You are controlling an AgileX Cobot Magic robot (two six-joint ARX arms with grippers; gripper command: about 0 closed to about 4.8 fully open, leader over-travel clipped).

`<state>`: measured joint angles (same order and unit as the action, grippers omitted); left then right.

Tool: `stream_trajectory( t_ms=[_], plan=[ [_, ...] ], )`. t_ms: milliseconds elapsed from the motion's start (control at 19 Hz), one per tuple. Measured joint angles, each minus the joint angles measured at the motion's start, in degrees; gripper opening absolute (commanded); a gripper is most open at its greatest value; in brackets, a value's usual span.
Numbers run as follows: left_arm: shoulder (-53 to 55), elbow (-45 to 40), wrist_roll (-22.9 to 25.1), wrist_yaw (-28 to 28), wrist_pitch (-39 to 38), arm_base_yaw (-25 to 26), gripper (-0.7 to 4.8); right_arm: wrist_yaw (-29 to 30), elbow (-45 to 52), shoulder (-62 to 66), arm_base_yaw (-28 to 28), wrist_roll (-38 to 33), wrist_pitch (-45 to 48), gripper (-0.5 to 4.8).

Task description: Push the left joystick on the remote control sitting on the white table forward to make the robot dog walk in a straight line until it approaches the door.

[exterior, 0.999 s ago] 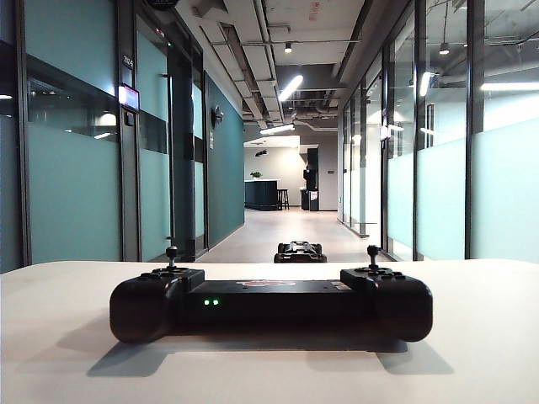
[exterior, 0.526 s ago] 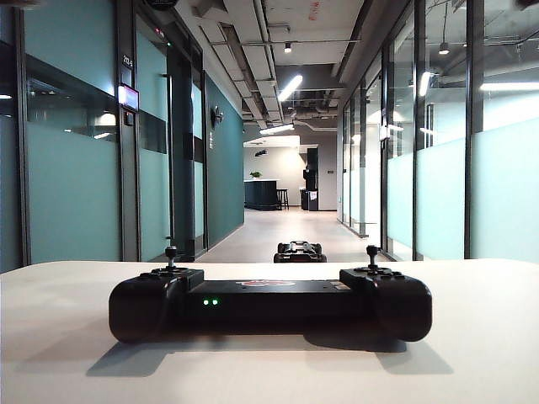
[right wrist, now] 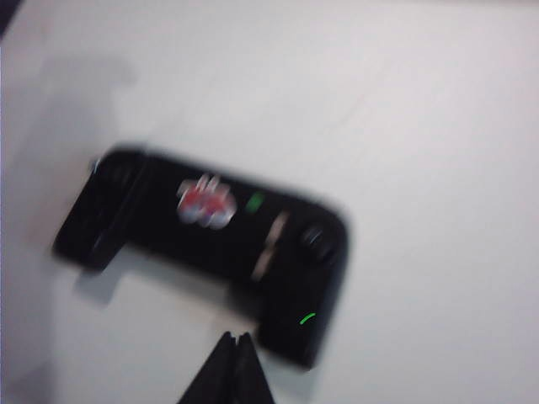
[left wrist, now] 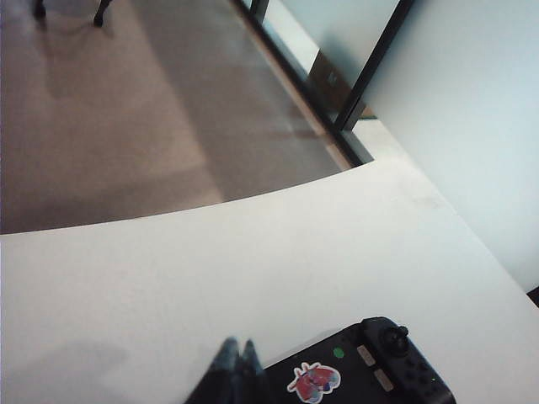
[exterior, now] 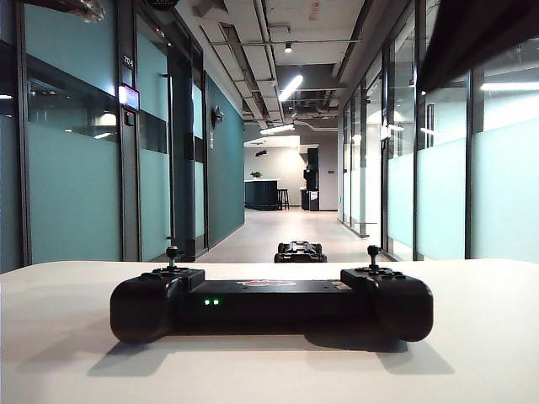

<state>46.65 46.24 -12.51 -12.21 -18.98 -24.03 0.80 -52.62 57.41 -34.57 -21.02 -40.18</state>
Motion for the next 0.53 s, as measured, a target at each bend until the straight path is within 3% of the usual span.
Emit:
stream_trajectory(
  t_ms=[53, 105, 158, 263, 316, 421, 526],
  plan=[
    [0.13, 0.09, 0.00, -0.04, -0.02, -0.04, -0.06, 2.47, -0.07, 2.10, 0.02, -1.49, -0.07, 1.71],
    [0.13, 0.09, 0.00, -0.04, -0.13, -0.13, -0.05, 3.15, -0.04, 3.04, 0.04, -2.03, -0.52, 2.94],
    [0.11, 0.09, 0.00, -0.07, -0.15, -0.13, -0.06, 4.09, -0.07, 4.26, 0.17, -2.49, -1.31, 3.34],
    [0.11, 0.09, 0.00, -0.04, -0.13, -0.07, -0.05, 5.20, -0.07, 6.43, 0.15, -2.84, -2.25, 3.38],
    [0.11, 0.09, 0.00, -0.07, -0.13, -0.09, -0.06, 5.38, -0.07, 7.15, 0.15, -3.02, -2.62, 3.66],
    [0.11, 0.09, 0.00, -0.28, -0.11, -0.11, -0.06, 5.42, -0.07, 8.85, 0.15, -2.95, -3.37, 4.79],
    [0.11, 0.09, 0.00, -0.28, -0.11, -0.09, -0.06, 5.51, -0.11, 10.71, 0.17, -3.10, -3.69, 4.79]
  ],
)
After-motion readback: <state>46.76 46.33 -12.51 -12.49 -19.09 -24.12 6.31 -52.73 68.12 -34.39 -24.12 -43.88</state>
